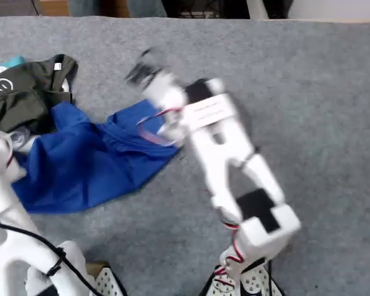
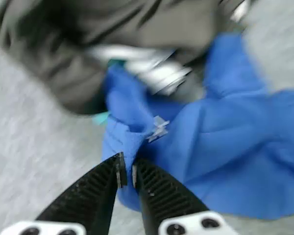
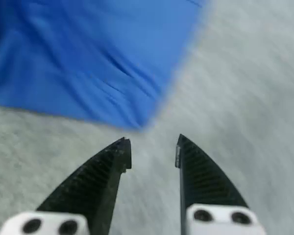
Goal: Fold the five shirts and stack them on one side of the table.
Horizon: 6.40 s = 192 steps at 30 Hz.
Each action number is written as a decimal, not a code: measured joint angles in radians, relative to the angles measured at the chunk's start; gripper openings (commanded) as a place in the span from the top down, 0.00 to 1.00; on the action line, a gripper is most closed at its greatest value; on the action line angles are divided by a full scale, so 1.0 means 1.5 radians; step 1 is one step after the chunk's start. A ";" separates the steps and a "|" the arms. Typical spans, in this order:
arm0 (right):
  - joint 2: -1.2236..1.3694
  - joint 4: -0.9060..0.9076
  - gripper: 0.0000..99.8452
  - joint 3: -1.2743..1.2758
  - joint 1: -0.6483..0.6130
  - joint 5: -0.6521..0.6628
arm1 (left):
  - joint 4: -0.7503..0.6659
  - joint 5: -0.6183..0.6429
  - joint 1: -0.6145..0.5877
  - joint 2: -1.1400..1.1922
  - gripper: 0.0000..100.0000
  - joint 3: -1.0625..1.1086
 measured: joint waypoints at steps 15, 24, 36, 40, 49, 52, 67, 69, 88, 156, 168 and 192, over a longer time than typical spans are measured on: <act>0.336 0.072 0.99 -0.278 -0.005 0.010 | -0.041 -0.140 -0.241 -0.023 0.97 0.151; 0.294 0.320 0.99 -0.363 0.171 0.163 | -0.040 -0.131 -0.182 -0.027 0.97 0.151; -0.177 0.332 0.99 0.111 0.549 0.494 | 0.001 -0.050 0.225 -0.028 0.97 0.154; -0.357 0.332 0.98 0.269 0.661 0.630 | 0.002 -0.059 0.265 -0.028 0.97 0.155; -0.579 0.334 0.70 0.342 0.722 0.730 | 0.001 -0.158 0.205 -0.028 0.97 0.194; -0.587 0.334 0.66 0.315 0.723 0.722 | 0.001 -0.170 0.195 -0.028 0.97 0.196; -0.200 0.247 0.66 0.043 0.228 0.178 | -0.003 -0.172 0.191 -0.028 0.97 0.200; -0.110 0.229 0.66 -0.019 0.191 0.146 | -0.003 -0.172 0.191 -0.028 0.97 0.203; 0.544 0.334 0.80 -0.787 0.079 -0.056 | -0.003 -0.144 0.189 -0.031 0.97 0.248; -0.680 0.199 0.99 -0.700 0.480 -0.205 | 0.167 0.129 0.436 -0.033 0.97 -0.769; -0.563 0.007 0.99 -0.313 0.462 -0.185 | -0.083 0.138 0.437 0.093 0.97 -0.296; -0.023 -0.601 0.99 0.227 0.448 -0.175 | 0.010 0.391 0.450 1.270 0.72 -1.159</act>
